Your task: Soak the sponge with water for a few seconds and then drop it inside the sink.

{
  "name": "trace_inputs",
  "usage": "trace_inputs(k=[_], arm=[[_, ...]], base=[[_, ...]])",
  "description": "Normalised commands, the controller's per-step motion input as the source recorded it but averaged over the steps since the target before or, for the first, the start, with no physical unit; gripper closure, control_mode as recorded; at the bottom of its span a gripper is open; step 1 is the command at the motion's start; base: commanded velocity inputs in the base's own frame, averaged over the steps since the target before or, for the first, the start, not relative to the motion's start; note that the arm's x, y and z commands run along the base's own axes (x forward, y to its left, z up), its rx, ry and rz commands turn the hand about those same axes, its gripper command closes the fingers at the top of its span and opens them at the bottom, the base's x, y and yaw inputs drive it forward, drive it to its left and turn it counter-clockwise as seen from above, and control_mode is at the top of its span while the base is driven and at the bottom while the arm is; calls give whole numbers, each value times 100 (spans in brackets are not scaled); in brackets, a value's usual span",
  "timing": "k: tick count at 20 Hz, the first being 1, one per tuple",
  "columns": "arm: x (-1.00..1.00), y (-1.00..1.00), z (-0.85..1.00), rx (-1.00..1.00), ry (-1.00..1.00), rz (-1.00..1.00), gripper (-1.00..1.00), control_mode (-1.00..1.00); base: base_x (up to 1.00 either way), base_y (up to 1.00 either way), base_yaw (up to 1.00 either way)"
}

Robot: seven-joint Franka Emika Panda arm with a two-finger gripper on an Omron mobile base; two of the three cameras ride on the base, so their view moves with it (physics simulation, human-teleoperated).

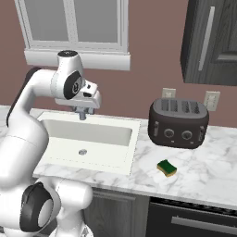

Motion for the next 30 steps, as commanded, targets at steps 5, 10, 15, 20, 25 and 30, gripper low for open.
trace_inputs(k=[5, 10, 15, 20, 25, 30], arm=[[-4, 5, 0, 0, 0, 0, -100, -100], [-17, 7, 0, 0, -1, 2, -100, -100], [-11, 9, 0, 0, -2, 1, -100, -100], [-1, 4, 0, 0, -7, 2, -100, -100], [0, 0, 0, 0, -19, 7, -100, -100], [0, 0, 0, 0, -21, 8, -100, -100]], base=[[0, 0, 0], [0, 0, 0], [0, 0, 0], [0, 0, 0], [0, 0, 0], [0, 0, 0]])
